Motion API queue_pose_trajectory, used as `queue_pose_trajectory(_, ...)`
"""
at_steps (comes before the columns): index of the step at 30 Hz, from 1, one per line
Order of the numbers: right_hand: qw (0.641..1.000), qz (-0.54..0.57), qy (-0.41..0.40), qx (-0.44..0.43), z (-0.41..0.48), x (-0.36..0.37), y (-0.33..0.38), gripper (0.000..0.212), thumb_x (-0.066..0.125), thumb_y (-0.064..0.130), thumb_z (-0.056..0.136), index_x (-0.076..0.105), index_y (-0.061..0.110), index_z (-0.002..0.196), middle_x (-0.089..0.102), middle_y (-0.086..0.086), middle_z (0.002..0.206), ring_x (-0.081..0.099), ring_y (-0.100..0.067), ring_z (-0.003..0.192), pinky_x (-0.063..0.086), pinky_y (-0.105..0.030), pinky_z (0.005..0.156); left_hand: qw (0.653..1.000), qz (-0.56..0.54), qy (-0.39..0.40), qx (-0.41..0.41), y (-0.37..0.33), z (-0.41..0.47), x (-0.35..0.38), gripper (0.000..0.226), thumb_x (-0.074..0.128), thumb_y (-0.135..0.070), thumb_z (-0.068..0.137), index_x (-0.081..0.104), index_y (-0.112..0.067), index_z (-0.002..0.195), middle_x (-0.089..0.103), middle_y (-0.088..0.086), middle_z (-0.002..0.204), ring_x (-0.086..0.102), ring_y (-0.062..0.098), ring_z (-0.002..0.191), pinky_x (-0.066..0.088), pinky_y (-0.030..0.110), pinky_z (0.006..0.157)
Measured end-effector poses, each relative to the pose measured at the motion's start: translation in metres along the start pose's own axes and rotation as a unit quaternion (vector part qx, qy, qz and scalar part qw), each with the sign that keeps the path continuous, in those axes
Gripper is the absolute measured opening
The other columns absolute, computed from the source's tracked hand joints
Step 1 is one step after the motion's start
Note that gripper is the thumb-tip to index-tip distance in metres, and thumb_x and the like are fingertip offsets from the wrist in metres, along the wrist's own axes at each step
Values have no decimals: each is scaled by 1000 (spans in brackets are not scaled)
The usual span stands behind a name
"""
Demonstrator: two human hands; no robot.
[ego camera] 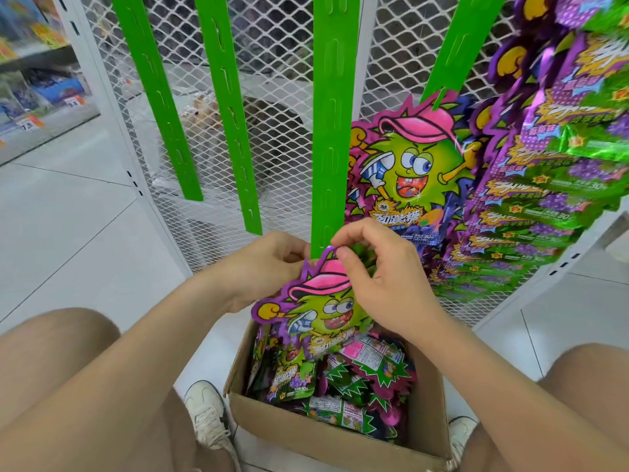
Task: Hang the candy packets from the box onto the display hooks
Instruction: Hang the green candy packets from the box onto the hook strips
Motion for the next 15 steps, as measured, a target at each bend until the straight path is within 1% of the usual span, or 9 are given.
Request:
queue_pose_trajectory(1, 1000, -14, -11, -9, 1, 0, 1, 14, 70, 4, 96, 70, 17, 104, 62, 16, 96, 60, -3, 87, 41, -12, 76, 1000, 1, -1, -1, 0, 1, -2, 20, 66, -5, 103, 72, -7, 85, 77, 12, 75, 68, 19, 63, 55, 26, 58)
queue_pose_trajectory(2, 999, -25, -21, -14, 1, 0, 1, 14, 73, 5, 95, 71, 17, 102, 62, 13, 98, 60, -4, 90, 42, -14, 79, 1000, 0, 0, -3, 0, 1, -3, 17, 67, -5, 102, 73, -4, 86, 77, 20, 79, 67, 25, 69, 54, 33, 63)
queue_pose_trajectory(3, 999, -30, -29, -15, 2, 0, 0, 15, 75, 5, 93, 71, 18, 100, 61, 10, 100, 59, -5, 93, 43, -15, 81, 1000, -6, 5, -6, 2, 1, -5, 15, 68, -4, 101, 75, -4, 88, 76, 27, 86, 63, 31, 75, 49, 40, 68)
queue_pose_trajectory(4, 999, -32, -32, -14, 3, 0, 0, 15, 77, 7, 92, 71, 18, 99, 61, 9, 101, 59, -6, 95, 44, -17, 83, 1000, -9, 9, -10, 4, 2, -6, 18, 68, -1, 100, 78, -7, 87, 76, 29, 89, 59, 34, 79, 43, 43, 69)
queue_pose_trajectory(6, 999, -31, -27, -5, 3, 1, -1, 15, 79, 9, 90, 71, 19, 99, 61, 10, 100, 59, -5, 95, 44, -16, 84, 1000, -9, 8, -18, 7, 4, -8, 31, 64, 6, 99, 80, -14, 80, 75, 22, 84, 60, 32, 77, 41, 35, 66)
queue_pose_trajectory(9, 999, -30, -16, 15, 3, 2, -3, 18, 80, 12, 89, 69, 23, 98, 60, 14, 96, 58, -3, 93, 40, -10, 82, 1000, -11, 13, -18, 6, 3, -8, 33, 62, 10, 98, 78, -13, 82, 76, 15, 82, 66, 22, 67, 51, 28, 61)
queue_pose_trajectory(11, 999, -24, -16, 22, 3, 2, -5, 18, 80, 14, 89, 67, 23, 98, 62, 13, 95, 60, -6, 92, 44, -17, 81, 1000, -11, 16, -15, 6, 4, -7, 37, 60, 14, 97, 77, -14, 80, 76, 13, 81, 68, 18, 64, 55, 24, 57)
queue_pose_trajectory(13, 999, -23, -14, 26, 3, 2, -7, 19, 81, 15, 89, 66, 23, 98, 65, 11, 94, 62, -9, 90, 48, -22, 79, 1000, -23, 19, -11, 5, 4, -7, 35, 65, 8, 98, 76, -15, 75, 75, 10, 77, 66, 15, 62, 55, 22, 56)
queue_pose_trajectory(15, 999, -34, -5, 34, 2, 4, -11, 19, 81, 15, 89, 66, 23, 97, 65, 11, 92, 62, -6, 87, 44, -14, 76, 999, -43, 27, -11, 5, 3, -6, 29, 69, -2, 100, 74, -16, 75, 72, 6, 75, 64, 12, 61, 55, 22, 59)
Point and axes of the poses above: each hand's wrist, its own z-axis towards the middle knuckle, its own x-axis out of the palm, y = z × x, the point moved 9 cm from there along z, towards the middle knuckle
